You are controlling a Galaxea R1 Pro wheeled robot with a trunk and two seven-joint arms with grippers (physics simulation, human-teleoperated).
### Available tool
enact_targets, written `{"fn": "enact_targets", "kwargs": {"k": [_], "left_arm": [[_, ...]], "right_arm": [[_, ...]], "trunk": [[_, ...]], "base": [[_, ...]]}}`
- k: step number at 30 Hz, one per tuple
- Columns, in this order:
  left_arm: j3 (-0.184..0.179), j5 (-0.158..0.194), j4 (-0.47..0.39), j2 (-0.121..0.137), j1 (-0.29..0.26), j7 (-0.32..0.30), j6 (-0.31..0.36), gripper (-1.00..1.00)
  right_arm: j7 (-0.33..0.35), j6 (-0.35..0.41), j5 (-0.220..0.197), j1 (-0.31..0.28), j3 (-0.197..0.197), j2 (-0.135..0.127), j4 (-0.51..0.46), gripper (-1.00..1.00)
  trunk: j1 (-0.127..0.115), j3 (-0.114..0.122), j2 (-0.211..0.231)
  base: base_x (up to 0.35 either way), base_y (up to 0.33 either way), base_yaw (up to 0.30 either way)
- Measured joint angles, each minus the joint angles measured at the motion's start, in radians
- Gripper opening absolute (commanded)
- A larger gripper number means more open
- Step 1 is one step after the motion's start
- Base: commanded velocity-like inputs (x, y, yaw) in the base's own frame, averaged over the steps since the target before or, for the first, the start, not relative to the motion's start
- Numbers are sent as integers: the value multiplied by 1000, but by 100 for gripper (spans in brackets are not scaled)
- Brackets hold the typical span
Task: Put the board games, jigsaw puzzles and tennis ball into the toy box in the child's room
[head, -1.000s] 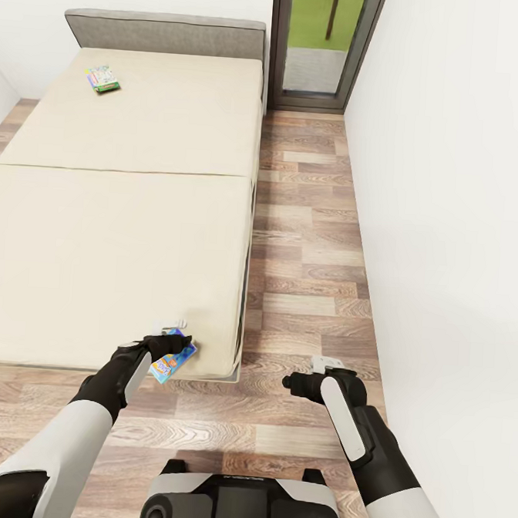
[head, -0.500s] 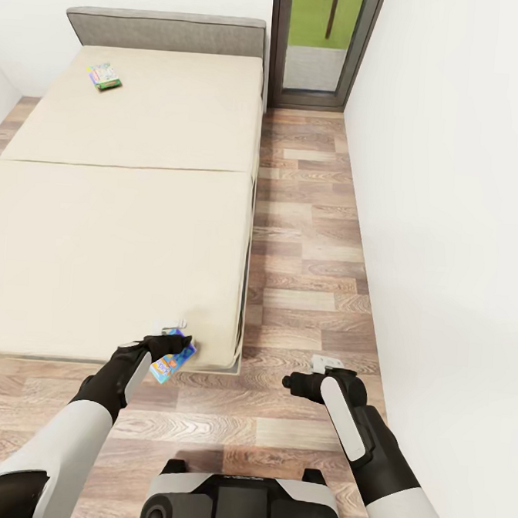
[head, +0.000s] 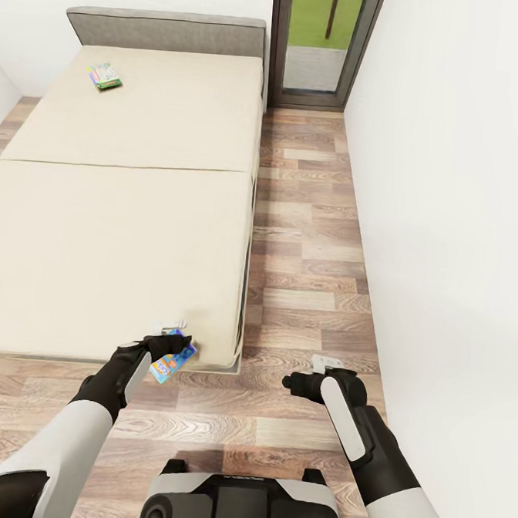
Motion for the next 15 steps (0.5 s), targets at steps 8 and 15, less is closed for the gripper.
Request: {"fn": "enact_targets", "kwargs": {"k": [8,15], "left_arm": [[-1,-1,0,0,0,0,0,100],[0,1,0,0,0,1,0,100]], "right_arm": [[0,0,0,0,1,1,0,100],[0,0,0,0,1,1,1,100]], "trunk": [[0,0,0],[0,0,0]], "base": [[0,0,0],[0,0,0]]}}
